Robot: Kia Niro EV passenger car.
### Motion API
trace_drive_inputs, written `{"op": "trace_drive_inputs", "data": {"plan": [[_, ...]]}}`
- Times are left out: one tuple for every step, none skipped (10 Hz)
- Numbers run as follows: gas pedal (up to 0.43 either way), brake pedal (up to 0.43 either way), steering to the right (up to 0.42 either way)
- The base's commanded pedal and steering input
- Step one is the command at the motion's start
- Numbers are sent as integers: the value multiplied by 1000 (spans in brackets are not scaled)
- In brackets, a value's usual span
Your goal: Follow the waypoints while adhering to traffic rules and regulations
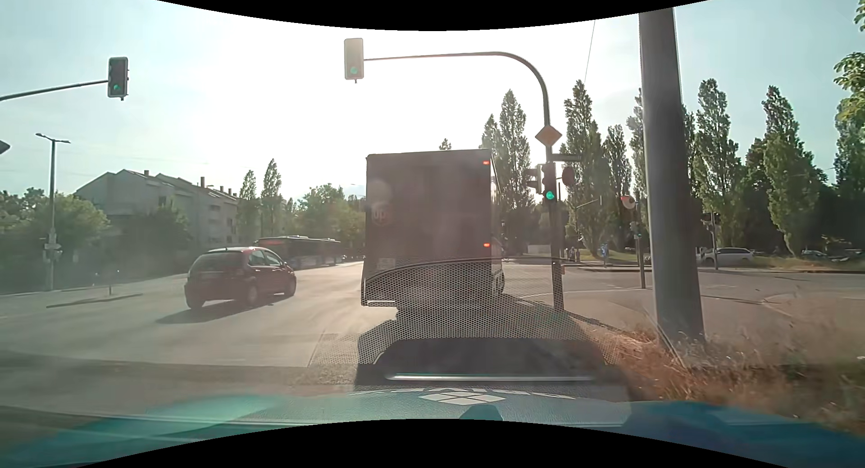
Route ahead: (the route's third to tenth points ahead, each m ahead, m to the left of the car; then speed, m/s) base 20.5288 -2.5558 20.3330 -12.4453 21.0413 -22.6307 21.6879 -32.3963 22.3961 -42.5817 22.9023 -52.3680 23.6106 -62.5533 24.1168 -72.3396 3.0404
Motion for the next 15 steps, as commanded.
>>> {"op": "trace_drive_inputs", "data": {"plan": [[110,0,-102],[110,0,-96],[110,0,-94],[110,0,-91],[110,0,-89],[157,0,-84],[189,0,-77],[189,0,-63],[189,0,-55],[189,0,-49],[189,0,-45],[177,0,-41],[98,0,-37],[0,0,-28],[0,0,-20]]}}
